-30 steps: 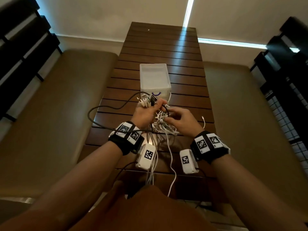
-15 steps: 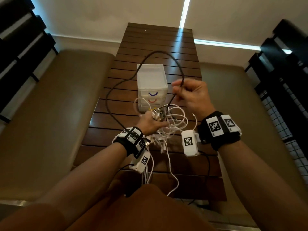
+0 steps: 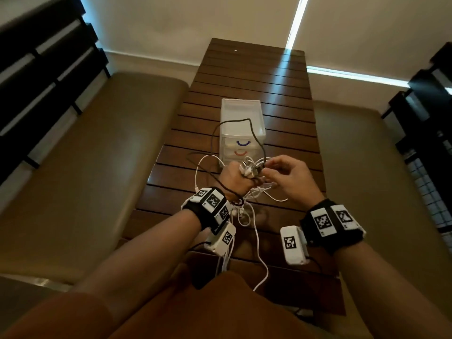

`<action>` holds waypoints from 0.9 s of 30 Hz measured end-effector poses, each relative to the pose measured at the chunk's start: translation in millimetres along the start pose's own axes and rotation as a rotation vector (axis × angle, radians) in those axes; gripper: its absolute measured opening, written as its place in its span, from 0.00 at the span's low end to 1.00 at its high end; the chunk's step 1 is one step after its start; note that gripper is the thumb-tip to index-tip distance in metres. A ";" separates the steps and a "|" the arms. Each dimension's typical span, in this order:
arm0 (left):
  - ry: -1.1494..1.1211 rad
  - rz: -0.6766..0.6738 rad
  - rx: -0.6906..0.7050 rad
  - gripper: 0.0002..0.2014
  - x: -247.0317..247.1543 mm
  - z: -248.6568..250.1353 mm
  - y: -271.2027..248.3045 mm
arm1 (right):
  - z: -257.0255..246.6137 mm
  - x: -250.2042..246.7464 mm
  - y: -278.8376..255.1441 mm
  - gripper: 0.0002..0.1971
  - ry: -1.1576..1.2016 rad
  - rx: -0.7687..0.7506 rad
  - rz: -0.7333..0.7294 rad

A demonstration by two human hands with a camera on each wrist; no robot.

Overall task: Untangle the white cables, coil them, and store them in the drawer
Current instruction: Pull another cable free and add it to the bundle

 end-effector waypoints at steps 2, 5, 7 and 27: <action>-0.052 -0.036 0.027 0.07 -2.5 2.6 -4.0 | 0.7 2.9 2.4 0.10 0.058 0.045 -0.035; -0.107 -0.044 0.044 0.10 -2.5 -0.6 -4.0 | 4.7 10.3 4.0 0.11 0.105 0.056 -0.055; -0.093 -0.037 0.012 0.20 -0.7 -7.1 -2.9 | 5.4 11.0 6.5 0.08 0.108 0.023 -0.091; 0.165 -0.092 -0.175 0.11 21.3 -18.1 3.6 | -38.5 -35.2 -13.1 0.04 0.471 -0.191 -0.091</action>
Point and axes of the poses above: each hand's wrist, its own y-axis towards the middle knuckle, its own x-axis out of the palm, z = x × y, the point moved 5 cm from there along y, towards the middle knuckle, and after that the axes turned 11 degrees about -y, right-handed, at the moved point
